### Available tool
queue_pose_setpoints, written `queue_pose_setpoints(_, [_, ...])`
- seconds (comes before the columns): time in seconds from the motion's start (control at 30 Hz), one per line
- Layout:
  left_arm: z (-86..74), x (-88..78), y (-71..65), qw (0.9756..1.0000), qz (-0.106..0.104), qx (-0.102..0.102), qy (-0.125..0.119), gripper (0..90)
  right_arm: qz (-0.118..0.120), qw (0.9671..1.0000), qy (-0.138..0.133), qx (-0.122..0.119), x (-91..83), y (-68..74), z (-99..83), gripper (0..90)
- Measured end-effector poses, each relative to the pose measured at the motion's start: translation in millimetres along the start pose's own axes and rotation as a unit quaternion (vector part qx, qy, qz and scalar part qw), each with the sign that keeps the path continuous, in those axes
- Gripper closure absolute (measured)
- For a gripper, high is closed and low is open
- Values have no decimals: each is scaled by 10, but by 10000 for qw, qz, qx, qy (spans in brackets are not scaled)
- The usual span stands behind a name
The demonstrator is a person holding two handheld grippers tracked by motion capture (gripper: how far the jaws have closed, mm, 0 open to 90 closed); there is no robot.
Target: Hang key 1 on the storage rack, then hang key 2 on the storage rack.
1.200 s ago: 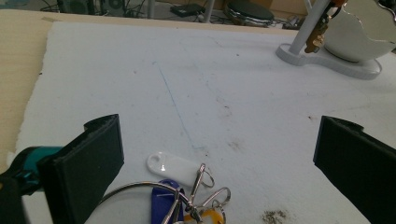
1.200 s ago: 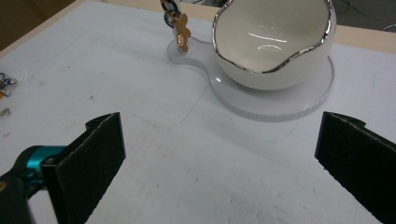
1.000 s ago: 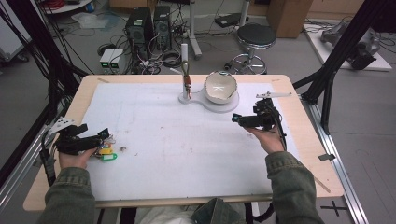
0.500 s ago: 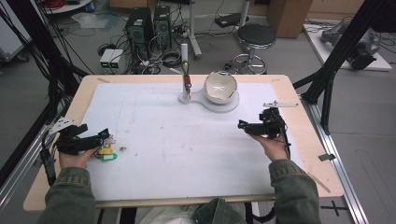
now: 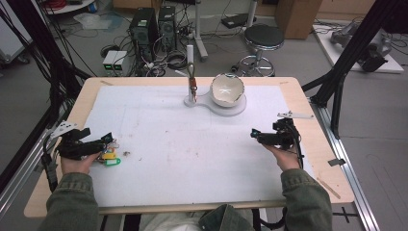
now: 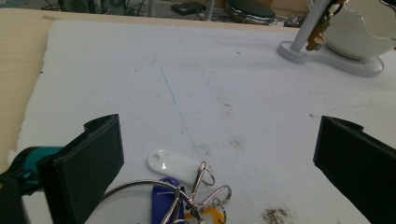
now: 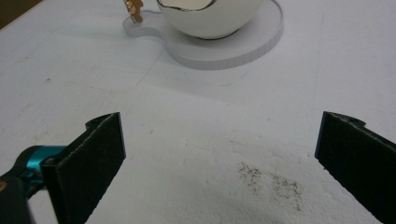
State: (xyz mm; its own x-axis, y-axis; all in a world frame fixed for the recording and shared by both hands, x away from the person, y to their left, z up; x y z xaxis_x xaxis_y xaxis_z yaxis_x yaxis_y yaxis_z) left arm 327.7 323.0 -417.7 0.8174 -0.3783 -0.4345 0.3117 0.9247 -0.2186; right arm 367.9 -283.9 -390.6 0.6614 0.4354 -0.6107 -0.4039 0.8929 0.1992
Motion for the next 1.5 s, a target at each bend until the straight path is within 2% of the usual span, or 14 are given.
queue_pose_setpoints(0.17, [-1, 0, -1, 10000, 1, -6, 2, 21, -193, 9994, -137, 243, -56, -51, -70, 9])
queue_pose_setpoints(0.37, [-1, -3, -4, 10000, -1, 13, 15, 21, -340, 9990, -234, 192, -99, -75, -172, 9])
queue_pose_setpoints(0.47, [-2, -4, -5, 10000, 5, 29, 24, 21, -471, 9983, -218, 275, -115, -84, -207, 9])
queue_pose_setpoints(0.67, [-3, -4, -5, 10000, 0, 20, 23, 21, -618, 9973, -332, 202, -165, -95, -265, 9])
queue_pose_setpoints(0.87, [-1, -3, -1, 10000, -15, -19, 2, 21, -963, 9938, -563, -29, -176, -82, -324, 9])
queue_pose_setpoints(0.97, [-1, -3, 10, 10000, -5, -23, 4, 21, -1007, 9913, -841, -43, -238, -62, -319, 8])
queue_pose_setpoints(1.1, [0, 0, 12, 10000, -14, -33, -4, 21, -1059, 9889, -1041, -9, -309, -62, -321, 8])
queue_pose_setpoints(1.27, [-1, 2, 14, 10000, -23, -29, 25, 21, -1085, 9885, -1053, 66, -321, -68, -324, 8])
queue_pose_setpoints(1.5, [-4, 12, 14, 9999, 12, -43, 92, 21, -1077, 9884, -1073, 3, -322, -65, -325, 8])
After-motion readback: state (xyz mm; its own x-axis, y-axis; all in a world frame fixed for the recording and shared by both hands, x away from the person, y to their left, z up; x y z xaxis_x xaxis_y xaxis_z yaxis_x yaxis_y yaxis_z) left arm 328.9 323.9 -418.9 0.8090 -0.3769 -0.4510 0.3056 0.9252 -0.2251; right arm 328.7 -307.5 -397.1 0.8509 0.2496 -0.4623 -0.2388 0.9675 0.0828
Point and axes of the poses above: each handheld gripper's, and its own axes: x roughly forward along the jaws, z roughly out of its top, y roughly to its left, the point moved 1 cm from there along x, roughly forward along the jaws, and after that the axes turned 3 degrees about y, right-handed, at the moved point
